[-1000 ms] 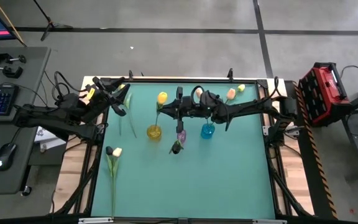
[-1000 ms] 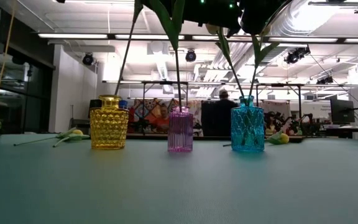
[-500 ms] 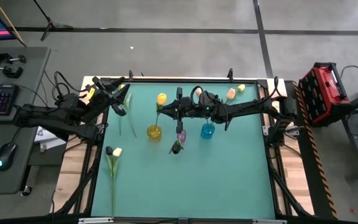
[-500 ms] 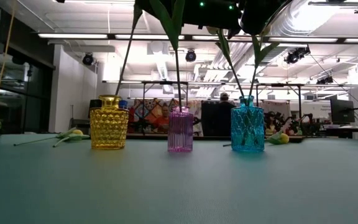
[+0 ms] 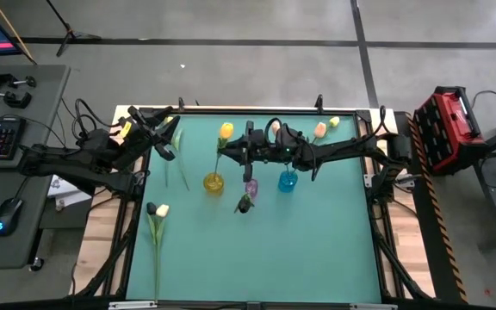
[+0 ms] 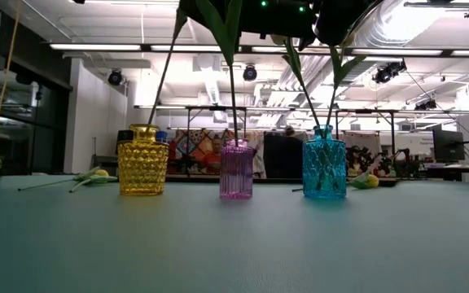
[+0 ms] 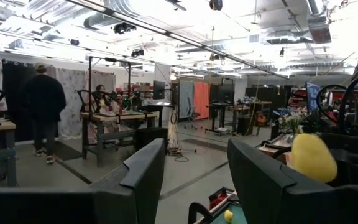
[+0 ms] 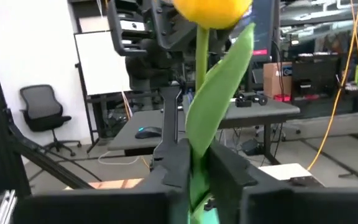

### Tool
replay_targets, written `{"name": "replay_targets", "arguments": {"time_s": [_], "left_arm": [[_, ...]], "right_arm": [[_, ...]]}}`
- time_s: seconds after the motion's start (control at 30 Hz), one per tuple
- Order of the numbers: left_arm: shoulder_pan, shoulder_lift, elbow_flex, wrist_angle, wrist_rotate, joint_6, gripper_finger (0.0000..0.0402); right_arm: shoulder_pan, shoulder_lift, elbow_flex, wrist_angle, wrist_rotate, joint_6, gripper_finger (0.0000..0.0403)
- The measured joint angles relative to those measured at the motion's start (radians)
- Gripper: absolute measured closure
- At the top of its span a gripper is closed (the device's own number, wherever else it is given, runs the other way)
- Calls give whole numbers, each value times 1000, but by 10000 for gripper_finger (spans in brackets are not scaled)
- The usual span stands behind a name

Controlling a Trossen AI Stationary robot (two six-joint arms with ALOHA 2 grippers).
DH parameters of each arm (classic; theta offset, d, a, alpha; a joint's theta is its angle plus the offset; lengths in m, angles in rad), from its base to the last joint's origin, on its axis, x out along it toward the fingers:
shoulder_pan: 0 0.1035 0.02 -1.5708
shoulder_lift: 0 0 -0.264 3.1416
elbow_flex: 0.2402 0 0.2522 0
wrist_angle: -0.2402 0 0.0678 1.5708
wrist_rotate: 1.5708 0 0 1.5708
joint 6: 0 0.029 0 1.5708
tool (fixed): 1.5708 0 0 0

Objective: Sort flowers into vase by color
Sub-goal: Put the bottom yellow tulip into the yellow flower vase, then put the left yellow tulip into the yellow flower vase

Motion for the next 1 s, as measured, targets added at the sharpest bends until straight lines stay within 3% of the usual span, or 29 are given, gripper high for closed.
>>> {"name": "replay_targets", "arguments": {"time_s": [0.27,0.43,1.0], "left_arm": [[0,0,0,0,0,0,238],[0,-3,1,1,-17,0,238],[0,-22,1,53,-18,26,238]], "right_arm": [[0,0,0,-3,0,50,177],[0,-1,0,0,-1,53,111],[0,-103,0,47,-7,112,96]]}}
